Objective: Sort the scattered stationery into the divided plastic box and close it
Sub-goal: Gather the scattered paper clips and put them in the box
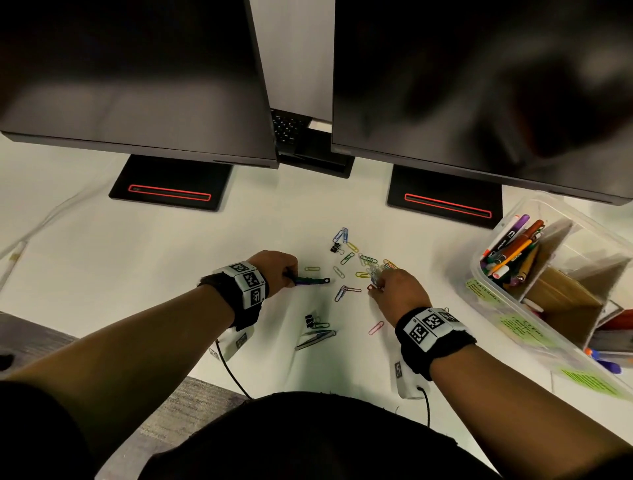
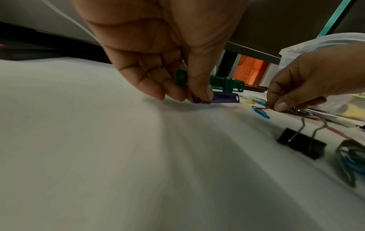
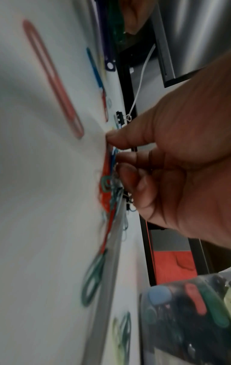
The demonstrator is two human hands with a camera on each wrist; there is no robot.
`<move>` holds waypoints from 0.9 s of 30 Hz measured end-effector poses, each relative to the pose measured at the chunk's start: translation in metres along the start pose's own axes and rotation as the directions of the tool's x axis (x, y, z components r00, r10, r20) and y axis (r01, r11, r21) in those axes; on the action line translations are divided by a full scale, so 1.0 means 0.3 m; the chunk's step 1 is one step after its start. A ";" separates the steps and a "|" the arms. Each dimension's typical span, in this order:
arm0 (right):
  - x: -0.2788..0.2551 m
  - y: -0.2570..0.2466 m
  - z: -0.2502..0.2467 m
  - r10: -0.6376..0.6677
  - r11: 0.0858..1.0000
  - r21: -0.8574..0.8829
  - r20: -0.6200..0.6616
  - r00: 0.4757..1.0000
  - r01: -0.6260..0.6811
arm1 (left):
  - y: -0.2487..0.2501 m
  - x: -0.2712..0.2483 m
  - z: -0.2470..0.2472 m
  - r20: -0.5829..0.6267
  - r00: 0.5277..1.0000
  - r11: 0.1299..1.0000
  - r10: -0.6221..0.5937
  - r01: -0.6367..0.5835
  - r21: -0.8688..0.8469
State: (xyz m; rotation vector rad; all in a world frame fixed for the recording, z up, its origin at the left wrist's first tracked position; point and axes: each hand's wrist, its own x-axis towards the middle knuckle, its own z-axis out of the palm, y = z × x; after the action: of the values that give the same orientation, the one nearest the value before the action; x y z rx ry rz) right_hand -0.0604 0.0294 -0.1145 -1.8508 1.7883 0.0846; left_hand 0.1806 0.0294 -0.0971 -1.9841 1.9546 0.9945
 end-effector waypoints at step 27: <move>0.017 0.022 -0.053 -0.037 0.998 0.037 -0.136 0.990 0.042 | 0.021 0.015 0.031 -0.041 0.999 1.000 0.003 -0.003 -0.002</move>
State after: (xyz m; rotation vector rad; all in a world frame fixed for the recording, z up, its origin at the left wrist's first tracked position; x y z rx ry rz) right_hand -0.0713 0.0184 -0.1054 -1.9029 1.8286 -0.0931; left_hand 0.1712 0.0302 -0.1047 -2.0191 1.9787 0.9649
